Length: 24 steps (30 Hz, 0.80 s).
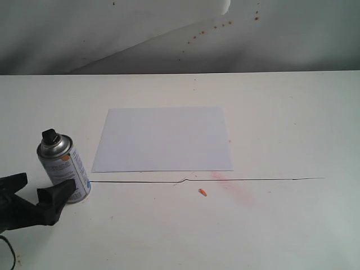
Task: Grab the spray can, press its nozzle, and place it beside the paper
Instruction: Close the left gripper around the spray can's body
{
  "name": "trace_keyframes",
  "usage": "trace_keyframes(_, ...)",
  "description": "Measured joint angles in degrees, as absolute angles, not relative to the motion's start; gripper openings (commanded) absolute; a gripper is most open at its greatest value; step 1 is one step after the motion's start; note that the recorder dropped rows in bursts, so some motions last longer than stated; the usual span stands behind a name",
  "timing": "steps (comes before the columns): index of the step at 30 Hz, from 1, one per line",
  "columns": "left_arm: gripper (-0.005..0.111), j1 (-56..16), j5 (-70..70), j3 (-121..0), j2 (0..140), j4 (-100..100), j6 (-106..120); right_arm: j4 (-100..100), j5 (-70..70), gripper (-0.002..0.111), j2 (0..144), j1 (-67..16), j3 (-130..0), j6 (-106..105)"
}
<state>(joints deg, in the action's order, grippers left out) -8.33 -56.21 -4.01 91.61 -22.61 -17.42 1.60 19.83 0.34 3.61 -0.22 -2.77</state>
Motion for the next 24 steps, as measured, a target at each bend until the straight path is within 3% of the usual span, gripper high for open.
trace_keyframes(24, 0.104, -8.33, -61.33, -10.34, 101.31, -28.01, -16.36, 1.6, 19.83, 0.0, 0.34, 3.61, -0.22, -2.77)
